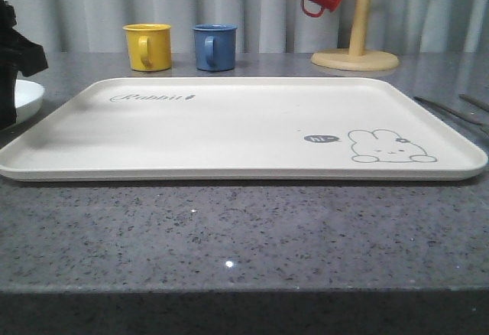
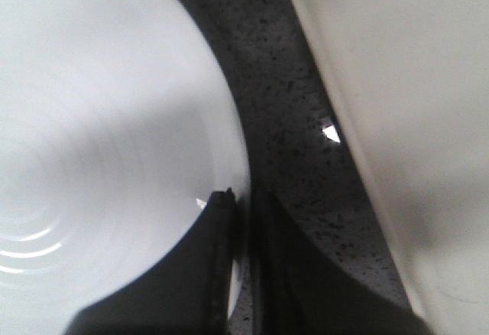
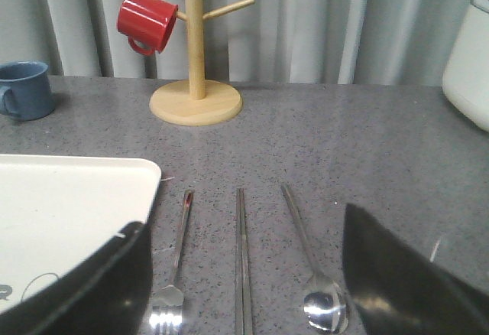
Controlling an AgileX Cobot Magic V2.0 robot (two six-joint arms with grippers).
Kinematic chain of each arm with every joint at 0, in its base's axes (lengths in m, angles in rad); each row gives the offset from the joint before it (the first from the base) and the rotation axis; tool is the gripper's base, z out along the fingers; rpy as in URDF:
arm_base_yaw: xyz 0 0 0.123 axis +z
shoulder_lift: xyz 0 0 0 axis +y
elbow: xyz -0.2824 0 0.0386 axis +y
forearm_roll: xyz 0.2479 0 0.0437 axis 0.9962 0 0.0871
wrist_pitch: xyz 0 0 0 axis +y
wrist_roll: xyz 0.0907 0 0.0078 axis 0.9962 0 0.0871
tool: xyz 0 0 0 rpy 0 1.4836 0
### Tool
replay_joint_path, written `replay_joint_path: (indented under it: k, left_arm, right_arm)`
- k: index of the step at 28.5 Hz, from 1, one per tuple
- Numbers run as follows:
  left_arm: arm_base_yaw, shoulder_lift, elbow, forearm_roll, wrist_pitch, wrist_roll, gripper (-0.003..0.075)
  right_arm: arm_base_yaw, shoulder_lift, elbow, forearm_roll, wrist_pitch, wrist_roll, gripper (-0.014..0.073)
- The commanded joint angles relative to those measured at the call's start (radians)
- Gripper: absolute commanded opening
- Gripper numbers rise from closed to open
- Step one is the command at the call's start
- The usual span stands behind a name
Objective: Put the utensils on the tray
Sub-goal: 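Lower the left gripper and grasp the rim of the white plate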
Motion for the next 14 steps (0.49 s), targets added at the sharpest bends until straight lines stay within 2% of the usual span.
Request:
replay_joint_path:
  k: [1,8,14]
  left_arm:
    - [-0.006,-0.046,-0.036,0.022,-0.006,-0.002,-0.0018]
    - [-0.015,-0.164,-0.122,0.039,-0.012,-0.002,-0.0018]
    - [-0.125,-0.216,-0.216,0.051,-0.037,-0.002,-0.0018]
  right_arm:
    - [-0.004,0.015,-0.036,0.000,-0.079,-0.009,0.0549]
    - [-0.004,0.015,-0.036,0.000,-0.079,-0.009,0.0549]
    - [-0.004,0.015,-0.036,0.000,-0.079,-0.009,0.0549]
